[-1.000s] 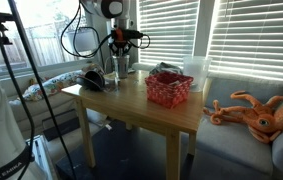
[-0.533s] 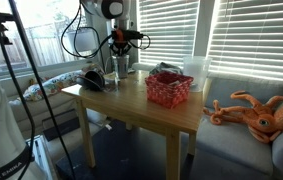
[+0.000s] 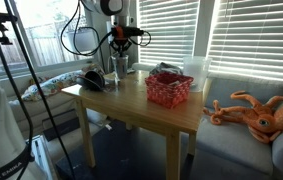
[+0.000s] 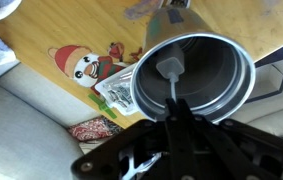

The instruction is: Move the phone charger from the silver cup to the basket

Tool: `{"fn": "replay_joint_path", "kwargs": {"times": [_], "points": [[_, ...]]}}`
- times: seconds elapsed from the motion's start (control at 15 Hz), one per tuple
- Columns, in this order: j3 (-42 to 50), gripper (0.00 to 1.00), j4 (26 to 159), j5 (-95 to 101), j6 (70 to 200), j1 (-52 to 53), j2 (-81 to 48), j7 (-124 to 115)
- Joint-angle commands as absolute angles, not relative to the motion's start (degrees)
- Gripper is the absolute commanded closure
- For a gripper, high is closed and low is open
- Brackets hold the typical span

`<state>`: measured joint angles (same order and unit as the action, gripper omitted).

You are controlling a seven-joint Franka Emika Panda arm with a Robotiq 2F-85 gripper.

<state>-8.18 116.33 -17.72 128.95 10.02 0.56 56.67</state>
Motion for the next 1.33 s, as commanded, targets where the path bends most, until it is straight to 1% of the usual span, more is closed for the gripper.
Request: {"fn": "replay_joint_path", "kwargs": {"times": [0.0, 1.27], "points": [[-8.32, 0.99, 117.5, -19.26, 129.44, 9.79, 3.72, 57.88], [-6.99, 0.99, 118.0, -17.53, 126.2, 10.95, 14.5, 51.79]]}}
